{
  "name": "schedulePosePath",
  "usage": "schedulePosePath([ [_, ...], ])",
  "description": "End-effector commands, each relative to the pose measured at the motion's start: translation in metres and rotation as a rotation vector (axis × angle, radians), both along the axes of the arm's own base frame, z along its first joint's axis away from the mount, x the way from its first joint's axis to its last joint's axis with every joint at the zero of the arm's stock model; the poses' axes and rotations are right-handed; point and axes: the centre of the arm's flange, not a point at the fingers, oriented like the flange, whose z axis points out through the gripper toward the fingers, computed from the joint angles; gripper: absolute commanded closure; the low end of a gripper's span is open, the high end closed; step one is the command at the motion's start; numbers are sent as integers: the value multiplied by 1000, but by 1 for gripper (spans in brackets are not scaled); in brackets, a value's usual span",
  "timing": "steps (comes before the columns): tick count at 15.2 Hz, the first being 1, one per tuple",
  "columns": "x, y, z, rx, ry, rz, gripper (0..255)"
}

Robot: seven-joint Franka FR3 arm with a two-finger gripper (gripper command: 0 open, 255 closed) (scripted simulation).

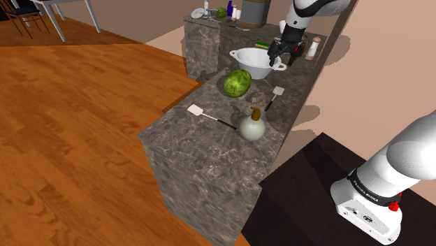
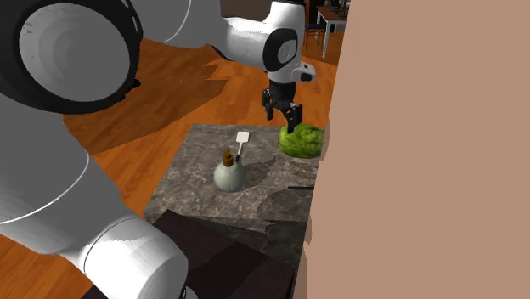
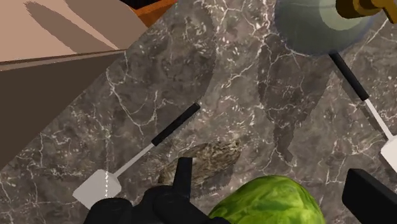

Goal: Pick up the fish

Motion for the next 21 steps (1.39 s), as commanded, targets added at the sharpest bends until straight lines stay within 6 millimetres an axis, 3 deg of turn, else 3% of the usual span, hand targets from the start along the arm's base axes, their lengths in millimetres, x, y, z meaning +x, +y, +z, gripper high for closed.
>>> schedulePosePath([
  [1,15,-9,-21,23,11,-53,0],
  [11,82,-68,-130,138,66,-310,0],
  [21,128,-129,-250,252,121,-567,0],
])
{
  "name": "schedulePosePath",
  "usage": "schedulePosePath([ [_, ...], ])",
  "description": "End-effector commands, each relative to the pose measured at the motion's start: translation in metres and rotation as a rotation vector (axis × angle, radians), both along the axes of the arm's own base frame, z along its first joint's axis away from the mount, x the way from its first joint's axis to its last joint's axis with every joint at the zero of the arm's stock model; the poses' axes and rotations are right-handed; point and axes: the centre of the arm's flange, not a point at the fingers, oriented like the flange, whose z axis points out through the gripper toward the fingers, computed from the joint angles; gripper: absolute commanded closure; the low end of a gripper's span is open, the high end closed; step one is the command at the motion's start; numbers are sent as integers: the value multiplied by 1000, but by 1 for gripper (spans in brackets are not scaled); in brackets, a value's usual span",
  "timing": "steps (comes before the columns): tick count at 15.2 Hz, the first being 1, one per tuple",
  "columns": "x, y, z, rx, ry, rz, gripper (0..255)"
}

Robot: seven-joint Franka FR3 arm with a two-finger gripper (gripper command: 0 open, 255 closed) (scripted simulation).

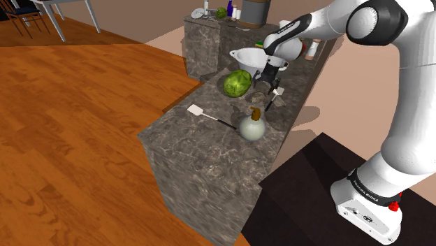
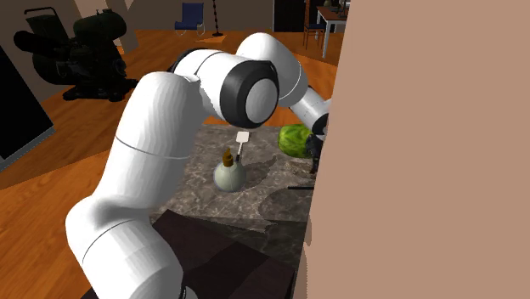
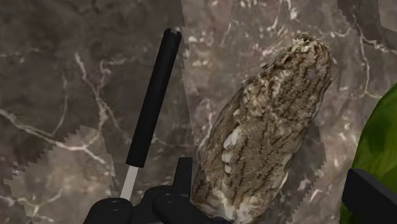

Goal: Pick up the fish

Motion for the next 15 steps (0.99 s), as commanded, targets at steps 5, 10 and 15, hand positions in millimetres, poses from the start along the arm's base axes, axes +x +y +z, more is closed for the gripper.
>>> schedulePosePath([
  [5,5,-7,-37,14,6,-31,0],
  [10,5,-7,-56,14,6,-31,0],
  [15,5,-7,-56,14,6,-31,255],
])
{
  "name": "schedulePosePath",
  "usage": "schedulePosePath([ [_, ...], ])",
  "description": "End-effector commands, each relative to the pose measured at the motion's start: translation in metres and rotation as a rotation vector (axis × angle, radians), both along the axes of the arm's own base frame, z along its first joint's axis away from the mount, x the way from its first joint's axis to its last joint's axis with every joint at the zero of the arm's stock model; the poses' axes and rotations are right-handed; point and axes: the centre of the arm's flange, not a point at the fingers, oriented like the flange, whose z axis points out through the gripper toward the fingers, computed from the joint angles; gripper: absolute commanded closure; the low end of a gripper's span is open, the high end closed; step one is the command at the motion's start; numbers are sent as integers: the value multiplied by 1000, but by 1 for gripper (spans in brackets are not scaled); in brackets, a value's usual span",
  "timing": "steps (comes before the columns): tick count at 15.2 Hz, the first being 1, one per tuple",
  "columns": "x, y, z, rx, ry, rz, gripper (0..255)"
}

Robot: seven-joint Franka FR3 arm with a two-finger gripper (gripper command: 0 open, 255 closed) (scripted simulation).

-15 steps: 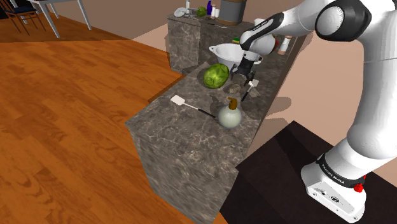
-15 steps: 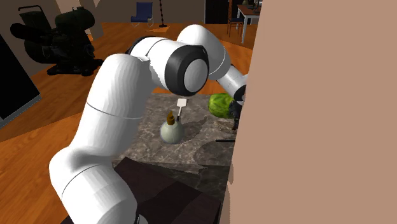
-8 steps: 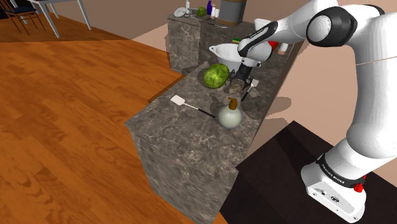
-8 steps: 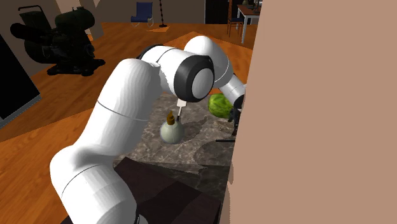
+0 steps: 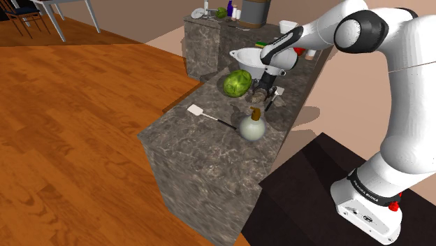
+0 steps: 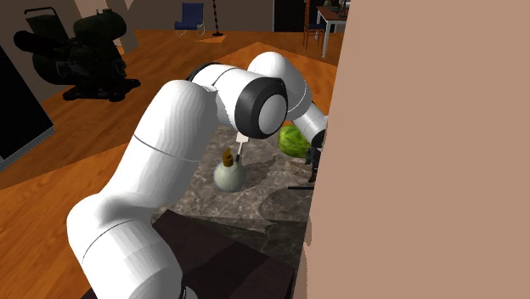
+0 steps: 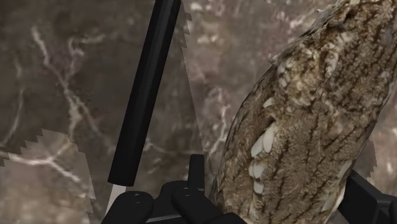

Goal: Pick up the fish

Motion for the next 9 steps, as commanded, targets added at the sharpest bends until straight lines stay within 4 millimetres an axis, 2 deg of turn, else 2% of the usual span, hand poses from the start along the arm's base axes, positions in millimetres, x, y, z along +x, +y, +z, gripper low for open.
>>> schedulePosePath([
  [1,0,0,-1,0,2,0,255],
  [5,-1,0,-1,0,2,0,255],
  [9,-1,0,20,0,2,0,255],
])
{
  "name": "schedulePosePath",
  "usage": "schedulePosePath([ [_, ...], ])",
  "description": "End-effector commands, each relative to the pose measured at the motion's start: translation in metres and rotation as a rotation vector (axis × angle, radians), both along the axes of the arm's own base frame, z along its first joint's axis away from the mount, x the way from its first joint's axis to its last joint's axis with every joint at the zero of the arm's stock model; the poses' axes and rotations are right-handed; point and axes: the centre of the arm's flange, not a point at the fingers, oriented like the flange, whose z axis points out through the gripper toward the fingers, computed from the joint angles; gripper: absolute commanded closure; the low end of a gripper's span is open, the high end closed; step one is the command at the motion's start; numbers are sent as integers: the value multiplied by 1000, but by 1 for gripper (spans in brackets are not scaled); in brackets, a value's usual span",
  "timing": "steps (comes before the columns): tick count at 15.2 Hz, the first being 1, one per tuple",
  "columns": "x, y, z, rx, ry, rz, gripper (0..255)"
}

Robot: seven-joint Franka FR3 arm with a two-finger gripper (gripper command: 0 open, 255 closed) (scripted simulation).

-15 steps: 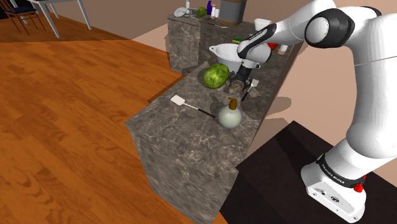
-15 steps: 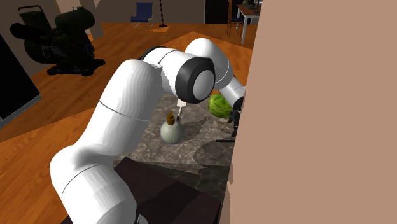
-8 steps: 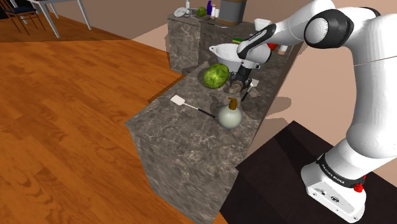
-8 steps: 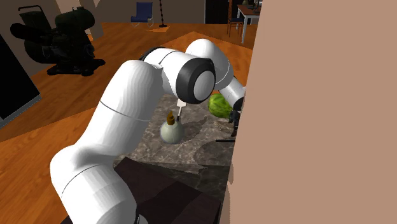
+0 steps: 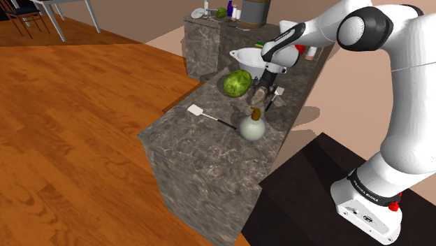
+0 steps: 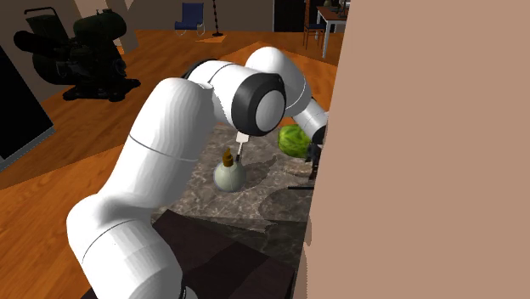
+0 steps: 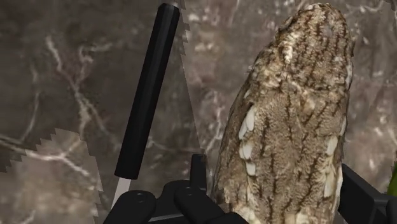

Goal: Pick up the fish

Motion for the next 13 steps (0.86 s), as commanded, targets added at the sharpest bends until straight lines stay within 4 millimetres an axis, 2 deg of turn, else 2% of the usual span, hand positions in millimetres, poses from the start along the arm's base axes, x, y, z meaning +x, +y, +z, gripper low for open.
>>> schedulePosePath([
  [1,0,0,10,0,0,0,255],
  [11,0,0,63,0,0,0,255],
  [13,0,0,64,0,0,0,255],
])
